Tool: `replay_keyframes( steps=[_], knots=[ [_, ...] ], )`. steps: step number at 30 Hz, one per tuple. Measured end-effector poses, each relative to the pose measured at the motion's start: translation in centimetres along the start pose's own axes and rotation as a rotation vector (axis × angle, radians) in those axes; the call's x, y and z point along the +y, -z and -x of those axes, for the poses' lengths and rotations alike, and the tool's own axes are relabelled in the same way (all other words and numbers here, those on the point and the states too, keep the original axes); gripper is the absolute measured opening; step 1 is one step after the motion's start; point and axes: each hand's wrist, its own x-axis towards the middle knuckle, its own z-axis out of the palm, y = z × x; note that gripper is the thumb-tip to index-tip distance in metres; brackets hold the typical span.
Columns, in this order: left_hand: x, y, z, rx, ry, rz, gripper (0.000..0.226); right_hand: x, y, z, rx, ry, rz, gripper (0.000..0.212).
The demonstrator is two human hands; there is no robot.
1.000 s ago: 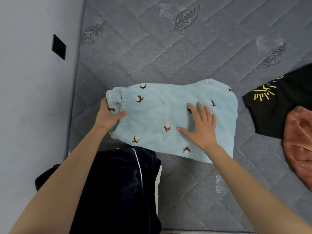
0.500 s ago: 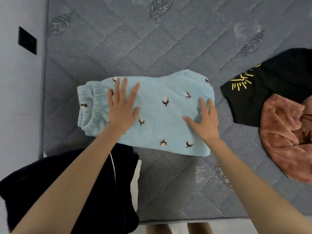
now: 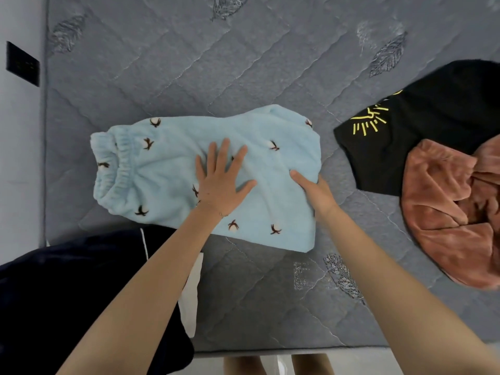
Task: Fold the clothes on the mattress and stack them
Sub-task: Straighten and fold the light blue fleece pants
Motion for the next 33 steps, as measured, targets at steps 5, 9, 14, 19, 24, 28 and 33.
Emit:
replay_keyframes(
  steps=[5,9,14,19,24,28,33],
  knots=[
    [2.1,0.3,0.7,-0.020,0.039,0.034,0.076,-1.2,1.2,1.4,0.071,0.145,-0.088,0.016],
    [5.8,0.5,0.8,-0.052,0.025,0.110,0.077,-2.7,4.7,3.6,0.133,0.273,-0.040,0.008],
    [13.6,-0.4,1.1,-0.114,-0.040,0.247,0.080,-3.7,13.1,6.1,0.314,0.346,0.050,0.007],
    [17.3,-1.5,2.3,-0.185,-0.040,0.315,0.071,-3.4,16.8,6.6,0.418,0.315,0.148,0.018],
    [14.5,-1.1,2.5,-0.387,-0.005,0.328,0.063,-4.3,13.4,7.2,0.362,0.399,0.229,0.014],
    [13.3,2.3,2.5,-0.285,-0.024,0.587,0.048,-5.5,9.8,8.2,0.311,0.406,0.177,0.016],
    [11.4,8.4,2.7,-0.165,0.229,1.287,0.035,-7.5,2.2,10.3,0.189,0.532,0.240,0.019]
  ],
)
